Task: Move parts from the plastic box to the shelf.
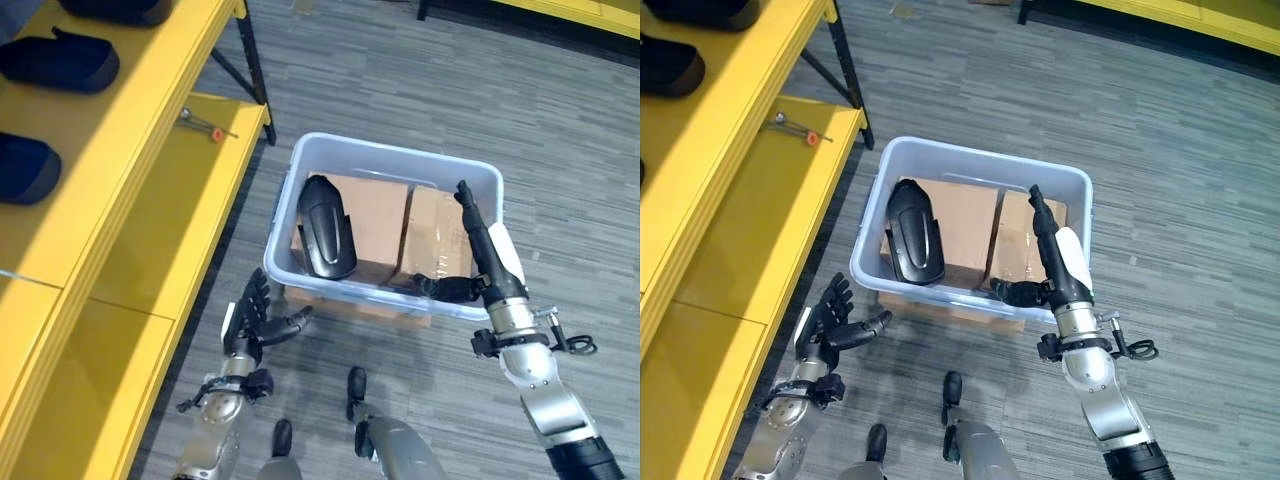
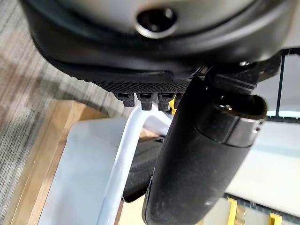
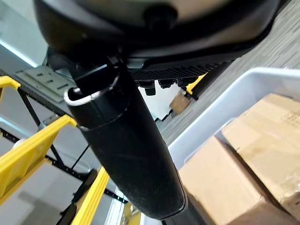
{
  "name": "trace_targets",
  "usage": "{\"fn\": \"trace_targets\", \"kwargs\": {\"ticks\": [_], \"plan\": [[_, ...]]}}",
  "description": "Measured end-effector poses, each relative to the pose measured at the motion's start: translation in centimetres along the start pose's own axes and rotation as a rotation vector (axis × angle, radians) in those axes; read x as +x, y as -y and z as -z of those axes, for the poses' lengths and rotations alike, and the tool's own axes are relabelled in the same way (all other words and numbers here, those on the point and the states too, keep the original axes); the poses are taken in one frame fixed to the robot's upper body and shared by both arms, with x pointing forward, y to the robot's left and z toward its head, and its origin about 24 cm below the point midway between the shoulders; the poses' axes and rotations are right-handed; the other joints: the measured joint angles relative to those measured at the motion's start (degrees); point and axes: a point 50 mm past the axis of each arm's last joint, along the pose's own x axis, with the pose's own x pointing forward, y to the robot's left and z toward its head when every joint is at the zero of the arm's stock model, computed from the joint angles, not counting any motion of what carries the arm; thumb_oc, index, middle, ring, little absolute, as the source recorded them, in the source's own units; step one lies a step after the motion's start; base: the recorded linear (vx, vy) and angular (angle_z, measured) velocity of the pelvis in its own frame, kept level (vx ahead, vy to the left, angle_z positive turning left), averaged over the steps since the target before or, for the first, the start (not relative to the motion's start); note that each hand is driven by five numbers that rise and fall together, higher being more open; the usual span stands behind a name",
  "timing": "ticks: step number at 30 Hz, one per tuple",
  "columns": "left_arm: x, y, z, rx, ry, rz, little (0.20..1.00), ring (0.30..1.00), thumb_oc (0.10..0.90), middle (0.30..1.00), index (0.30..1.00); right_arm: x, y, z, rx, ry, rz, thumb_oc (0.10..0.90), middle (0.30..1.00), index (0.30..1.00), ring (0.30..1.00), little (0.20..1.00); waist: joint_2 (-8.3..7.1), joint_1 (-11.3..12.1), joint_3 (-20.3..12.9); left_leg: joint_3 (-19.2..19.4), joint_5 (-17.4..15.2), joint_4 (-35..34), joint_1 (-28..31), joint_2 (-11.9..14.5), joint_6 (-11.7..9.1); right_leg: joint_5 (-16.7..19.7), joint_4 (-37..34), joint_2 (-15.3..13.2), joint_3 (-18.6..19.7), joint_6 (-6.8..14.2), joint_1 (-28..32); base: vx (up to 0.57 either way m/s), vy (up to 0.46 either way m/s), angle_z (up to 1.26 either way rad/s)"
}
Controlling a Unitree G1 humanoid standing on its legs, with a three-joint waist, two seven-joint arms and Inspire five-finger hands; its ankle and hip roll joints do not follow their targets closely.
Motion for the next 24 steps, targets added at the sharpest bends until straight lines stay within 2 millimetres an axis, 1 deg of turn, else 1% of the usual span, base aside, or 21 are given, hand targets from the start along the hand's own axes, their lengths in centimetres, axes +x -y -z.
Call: {"fn": "trace_targets", "kwargs": {"ticks": [1, 2, 3, 4, 5, 6, 7, 8, 9, 11, 12, 13, 14, 15, 16, 17, 18, 19, 20, 21, 24], "plan": [[-0.2, 0.0, 0.2, 0.001, -0.01, 0.0, 1.0, 1.0, 0.9, 1.0, 1.0, 0.0, -0.1, 0.0, 0.001, 0.002, -0.003, 0.9, 1.0, 1.0, 1.0, 1.0, -0.03, 1.2, 0.1, 0.1, 0.0, 2.4, -1.3, -0.3, 0.0, -0.2, 0.3, 0.1, 0.1, -0.2, -0.3, -0.05, -0.052, 0.02], [-0.3, -0.1, 0.4, 0.004, -0.015, 0.002, 1.0, 1.0, 0.9, 1.0, 1.0, 0.1, 0.0, -0.1, -0.001, 0.005, 0.003, 0.9, 1.0, 1.0, 1.0, 1.0, -0.79, 2.2, 0.9, -0.5, -0.2, 7.9, -4.9, -1.0, -0.1, -0.1, 0.3, -0.5, 0.4, -1.0, -0.3, -0.02, -0.026, 0.1], [-0.2, 0.0, 0.2, 0.007, -0.006, 0.009, 1.0, 1.0, 0.9, 1.0, 1.0, 0.2, 0.1, -0.2, -0.008, 0.013, 0.009, 0.9, 1.0, 1.0, 1.0, 1.0, -1.43, 2.3, 1.5, -0.6, -0.5, 11.5, -7.4, -1.3, 0.1, -0.1, 0.0, -0.9, 0.5, -2.2, -0.2, 0.03, 0.012, 0.24], [0.0, 0.1, -0.2, 0.012, 0.005, 0.016, 1.0, 1.0, 0.9, 1.0, 1.0, 0.5, 0.3, -0.4, -0.022, 0.025, 0.015, 0.9, 1.0, 1.0, 1.0, 1.0, -2.02, 2.4, 2.3, -0.1, -1.4, 10.6, -9.0, -1.0, 0.4, 0.1, -0.5, -1.0, -0.1, -2.3, -0.3, 0.11, 0.106, 0.18], [-0.1, 0.0, 0.0, 0.014, -0.001, 0.012, 1.0, 1.0, 0.9, 1.0, 1.0, 0.8, 0.4, -0.6, -0.03, 0.036, 0.02, 0.9, 1.0, 1.0, 1.0, 1.0, -2.32, 2.8, 3.0, -0.3, -1.3, 7.8, -10.2, -0.1, 0.6, 0.0, -0.5, -0.8, 0.1, -2.4, -0.2, 0.2, 0.203, 0.17], [0.2, -0.1, -0.3, 0.037, 0.004, 0.026, 1.0, 1.0, 0.9, 1.0, 1.0, 1.2, 0.7, -1.0, -0.047, 0.055, 0.059, 0.9, 1.0, 1.0, 1.0, 1.0, -3.48, 2.9, 4.9, 0.2, 0.4, 1.1, -13.3, 2.1, 0.3, -0.8, -0.9, -0.6, 0.6, -1.2, -0.2, 0.18, 0.186, 0.01], [0.4, -0.2, -0.5, 0.043, 0.009, 0.027, 1.0, 1.0, 0.9, 1.0, 1.0, 1.4, 0.9, -1.1, -0.05, 0.063, 0.072, 0.9, 1.0, 1.0, 1.0, 1.0, -3.85, 3.4, 5.7, 0.4, 2.4, -4.7, -13.4, 3.9, 0.1, -0.7, -1.1, -0.1, 0.6, -0.9, -0.2, 0.13, 0.182, -0.15], [0.4, -0.2, -0.4, 0.044, 0.007, 0.022, 1.0, 1.0, 0.9, 1.0, 1.0, 1.7, 1.0, -1.4, -0.053, 0.076, 0.078, 0.9, 1.0, 1.0, 1.0, 1.0, -3.88, 3.8, 6.5, 0.2, 3.7, -6.5, -14.0, 5.5, -0.4, -0.6, -0.9, 0.4, 0.9, -1.0, -0.3, 0.06, 0.156, -0.51], [0.3, -0.4, -0.2, 0.045, -0.005, 0.014, 1.0, 1.0, 0.9, 1.0, 1.0, 1.9, 1.0, -1.6, -0.052, 0.087, 0.081, 0.9, 1.0, 1.0, 1.0, 1.0, -3.58, 4.4, 7.0, 0.2, 4.7, -6.1, -14.0, 6.5, -0.6, -0.7, 0.0, 0.6, 1.1, -1.1, -0.4, 0.05, 0.237, -0.64], [-0.1, -0.6, 0.2, 0.046, -0.022, 0.009, 1.0, 1.0, 0.9, 1.0, 1.0, 2.0, 0.9, -1.9, -0.07, 0.102, 0.08, 0.9, 1.0, 1.0, 1.0, 1.0, -3.22, 4.9, 7.1, 0.3, 4.9, -3.5, -13.0, 5.5, 0.0, -0.7, 1.0, 0.6, 3.0, -1.0, -0.7, 0.0, 0.219, -0.66], [-0.1, -0.6, 0.2, 0.046, -0.024, 0.009, 1.0, 1.0, 0.9, 1.0, 1.0, 2.0, 1.0, -2.0, -0.088, 0.11, 0.08, 0.9, 1.0, 1.0, 1.0, 1.0, -2.89, 4.7, 7.1, 0.8, 4.9, -2.2, -12.2, 3.8, 0.5, -0.5, 1.8, 0.2, 3.7, -0.8, -1.3, -0.01, 0.187, -0.66], [-0.1, -0.5, 0.0, 0.046, -0.014, 0.014, 1.0, 1.0, 0.9, 1.0, 1.0, 2.3, 1.3, -2.2, -0.098, 0.12, 0.084, 0.9, 1.0, 1.0, 1.0, 1.0, -2.12, 4.2, 7.2, 2.1, 4.5, -1.2, -11.5, 2.4, 1.3, -0.3, 2.6, -0.2, 4.0, -0.4, -2.1, 0.0, 0.191, -0.7], [0.5, -0.6, -1.0, 0.068, 0.023, 0.029, 1.0, 1.0, 0.9, 1.0, 1.0, 2.7, 1.3, -2.4, -0.091, 0.124, 0.101, 0.9, 1.0, 1.0, 1.0, 1.0, -2.09, 3.7, 7.5, 2.6, 6.4, -2.1, -11.8, 0.3, 1.1, 0.7, 3.7, -1.4, 5.5, 1.1, -4.5, 0.01, 0.211, -0.51], [1.4, -0.7, -2.3, 0.09, 0.066, 0.037, 1.0, 1.0, 0.9, 1.0, 1.0, 3.3, 1.1, -2.5, -0.12, 0.133, 0.072, 0.9, 1.0, 1.0, 1.0, 1.0, -2.64, 3.8, 8.0, 4.4, 7.0, -2.4, -12.8, -1.8, 2.6, 1.7, 3.4, -3.6, 7.1, 2.9, -5.9, 0.01, 0.151, -0.28], [1.7, -0.7, -2.8, 0.095, 0.084, 0.038, 1.0, 1.0, 0.9, 1.0, 1.0, 3.6, 1.0, -2.4, -0.142, 0.131, 0.047, 0.9, 1.0, 1.0, 1.0, 1.0, -2.51, 4.0, 8.2, 4.7, 7.2, -2.4, -13.0, -2.6, 3.2, 2.2, 3.1, -4.4, 7.5, 3.6, -6.0, 0.0, 0.063, 0.0], [1.7, -0.9, -3.2, 0.096, 0.101, 0.034, 1.0, 1.0, 0.9, 1.0, 1.0, 4.0, 0.8, -2.3, -0.153, 0.129, 0.031, 0.9, 1.0, 1.0, 1.0, 1.0, -2.49, 4.1, 8.3, 4.7, 7.2, -2.3, -13.2, -3.2, 3.6, 2.4, 2.8, -5.0, 7.5, 3.9, -6.0, 0.0, 0.059, 0.12], [1.8, -1.2, -4.3, 0.099, 0.144, 0.026, 1.0, 1.0, 0.9, 1.0, 1.0, 4.4, 0.7, -2.3, -0.164, 0.129, 0.023, 0.9, 1.0, 1.0, 1.0, 1.0, -2.63, 5.2, 9.0, 4.8, 7.2, -2.3, -13.5, -4.1, 4.1, 2.5, 2.5, -5.8, 7.6, 4.2, -6.0, -0.01, 0.069, 0.14], [1.8, -1.3, -4.6, 0.096, 0.164, 0.022, 1.0, 1.0, 0.9, 1.0, 1.0, 4.8, 0.9, -2.4, -0.193, 0.14, 0.011, 0.9, 1.0, 1.0, 1.0, 1.0, -2.65, 5.9, 9.4, 4.8, 7.0, -2.1, -13.9, -4.3, 4.4, 2.6, 2.0, -6.0, 7.5, 4.2, -6.0, 0.0, 0.085, 0.1], [1.9, -1.5, -4.9, 0.094, 0.179, 0.01, 1.0, 1.0, 0.9, 1.0, 1.0, 5.3, 1.3, -2.8, -0.25, 0.164, -0.002, 0.9, 1.0, 1.0, 1.0, 1.0, -2.71, 6.6, 10.1, 4.8, 7.0, -2.1, -13.9, -4.4, 4.5, 2.9, 1.8, -6.1, 7.5, 4.6, -6.0, 0.01, 0.027, 0.08], [1.9, -2.0, -5.2, 0.097, 0.187, -0.012, 1.0, 1.0, 0.9, 1.0, 1.0, 5.8, 1.9, -3.2, -0.29, 0.185, 0.0, 0.9, 1.0, 1.0, 1.0, 1.0, -2.88, 7.2, 10.6, 4.7, 7.0, -2.2, -14.2, -4.5, 4.6, 3.2, 1.5, -6.1, 7.4, 4.5, -6.0, 0.01, 0.012, 0.06], [1.8, -2.7, -5.2, 0.119, 0.182, -0.033, 1.0, 1.0, 0.9, 1.0, 1.0, 7.2, 4.3, -4.7, -0.395, 0.248, 0.03, 0.9, 1.0, 1.0, 1.0, 1.0, -3.67, 7.9, 12.0, 4.2, 7.2, -2.6, -14.6, -4.4, 4.3, 3.5, 0.8, -6.0, 6.7, 4.4, -6.0, 0.0, -0.001, 0.08]]}}
